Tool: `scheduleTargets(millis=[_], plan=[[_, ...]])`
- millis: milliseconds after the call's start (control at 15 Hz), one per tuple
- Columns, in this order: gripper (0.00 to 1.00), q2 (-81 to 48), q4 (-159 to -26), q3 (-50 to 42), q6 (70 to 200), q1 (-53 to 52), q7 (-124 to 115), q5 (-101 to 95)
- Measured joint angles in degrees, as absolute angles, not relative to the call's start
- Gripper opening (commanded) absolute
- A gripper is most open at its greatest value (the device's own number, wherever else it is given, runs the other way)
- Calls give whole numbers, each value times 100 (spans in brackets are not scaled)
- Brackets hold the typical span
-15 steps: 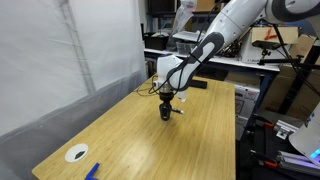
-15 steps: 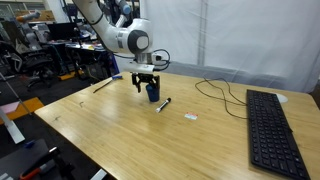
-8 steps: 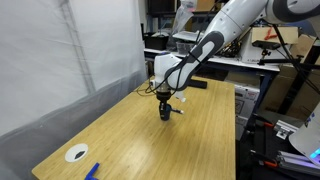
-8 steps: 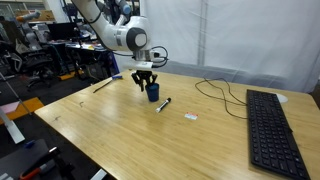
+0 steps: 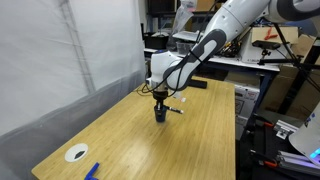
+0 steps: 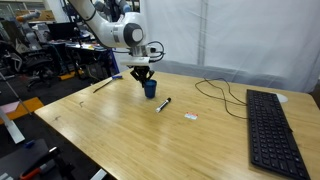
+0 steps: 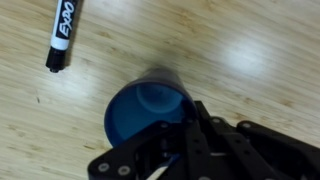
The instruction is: Move the cup to the left
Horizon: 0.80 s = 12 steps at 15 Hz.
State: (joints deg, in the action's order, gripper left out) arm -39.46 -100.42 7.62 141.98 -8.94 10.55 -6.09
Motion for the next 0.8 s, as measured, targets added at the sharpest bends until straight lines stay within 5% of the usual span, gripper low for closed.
scheduleTargets(millis=[800], plan=[[1, -3931, -10209, 829, 14180, -1854, 714, -1156]])
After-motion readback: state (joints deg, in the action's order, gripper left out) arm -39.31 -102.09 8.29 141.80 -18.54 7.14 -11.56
